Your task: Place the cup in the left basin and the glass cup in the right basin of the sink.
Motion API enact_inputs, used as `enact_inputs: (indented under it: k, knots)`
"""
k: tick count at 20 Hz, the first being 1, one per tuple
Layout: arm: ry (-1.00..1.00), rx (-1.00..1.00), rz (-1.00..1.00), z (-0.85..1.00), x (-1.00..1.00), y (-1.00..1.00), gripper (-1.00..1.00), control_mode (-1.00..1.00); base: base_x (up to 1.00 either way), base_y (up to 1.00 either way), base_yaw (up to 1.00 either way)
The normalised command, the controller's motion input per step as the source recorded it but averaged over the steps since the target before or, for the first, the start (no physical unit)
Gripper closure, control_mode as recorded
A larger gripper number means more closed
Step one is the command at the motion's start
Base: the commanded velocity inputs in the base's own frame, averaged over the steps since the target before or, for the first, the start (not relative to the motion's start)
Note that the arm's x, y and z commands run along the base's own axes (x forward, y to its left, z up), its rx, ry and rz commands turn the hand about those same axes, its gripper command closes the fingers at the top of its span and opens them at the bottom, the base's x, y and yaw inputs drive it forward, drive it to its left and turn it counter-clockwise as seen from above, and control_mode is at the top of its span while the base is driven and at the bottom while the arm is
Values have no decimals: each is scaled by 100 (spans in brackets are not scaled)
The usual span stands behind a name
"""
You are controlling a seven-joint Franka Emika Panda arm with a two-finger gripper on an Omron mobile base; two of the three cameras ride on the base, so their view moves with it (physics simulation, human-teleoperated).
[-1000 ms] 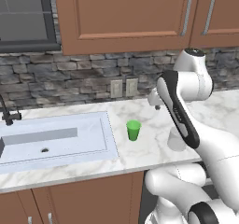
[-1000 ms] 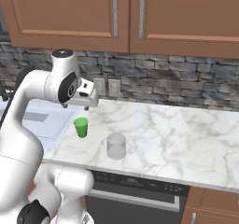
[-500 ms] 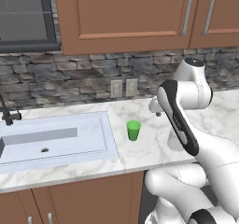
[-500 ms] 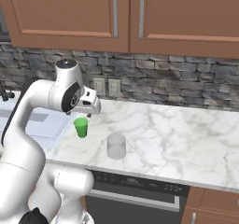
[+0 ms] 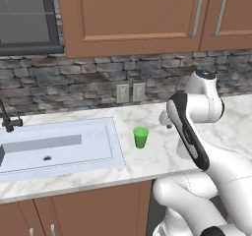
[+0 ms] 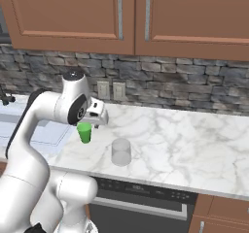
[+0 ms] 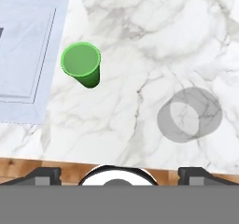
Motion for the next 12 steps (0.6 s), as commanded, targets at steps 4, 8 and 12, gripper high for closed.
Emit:
enact_inputs:
  k: [4,8,12]
  knots:
    - [0,-1,0,-26,0,-10,-100,-100,0,0,0]
    - [0,-2,0,-33,0,-13,-100,-100,0,0,0]
    - [2,-3,0,-35,6,-15,-100,-100,0,0,0]
